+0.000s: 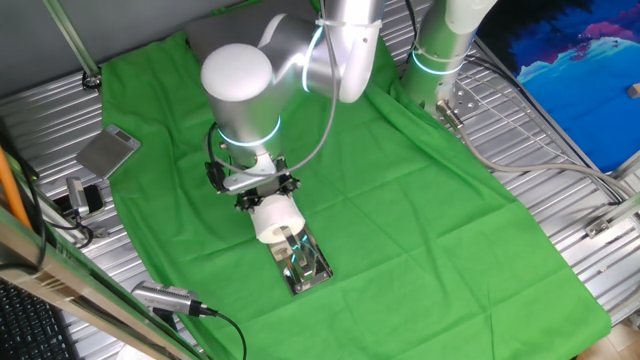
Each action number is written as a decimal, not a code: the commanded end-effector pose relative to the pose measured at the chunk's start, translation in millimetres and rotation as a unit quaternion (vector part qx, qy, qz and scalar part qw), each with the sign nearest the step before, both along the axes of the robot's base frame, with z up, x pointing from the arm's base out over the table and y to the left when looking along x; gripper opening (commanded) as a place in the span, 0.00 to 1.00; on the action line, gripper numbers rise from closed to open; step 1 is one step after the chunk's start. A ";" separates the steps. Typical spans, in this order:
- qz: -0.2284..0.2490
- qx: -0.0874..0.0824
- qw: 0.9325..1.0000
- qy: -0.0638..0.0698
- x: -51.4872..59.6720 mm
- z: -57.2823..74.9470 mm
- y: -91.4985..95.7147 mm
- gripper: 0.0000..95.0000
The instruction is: Put the toilet paper on its holder
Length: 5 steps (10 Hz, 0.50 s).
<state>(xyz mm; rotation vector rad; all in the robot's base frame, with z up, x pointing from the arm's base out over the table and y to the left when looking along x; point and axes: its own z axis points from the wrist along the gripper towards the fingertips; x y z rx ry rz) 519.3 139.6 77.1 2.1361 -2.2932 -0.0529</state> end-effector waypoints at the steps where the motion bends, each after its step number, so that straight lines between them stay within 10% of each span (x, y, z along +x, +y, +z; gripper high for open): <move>1: -0.001 0.000 1.000 -0.001 0.4 0.0 2.9 0.00; 5: 0.002 -0.007 1.000 0.000 0.7 3.4 14.1 0.00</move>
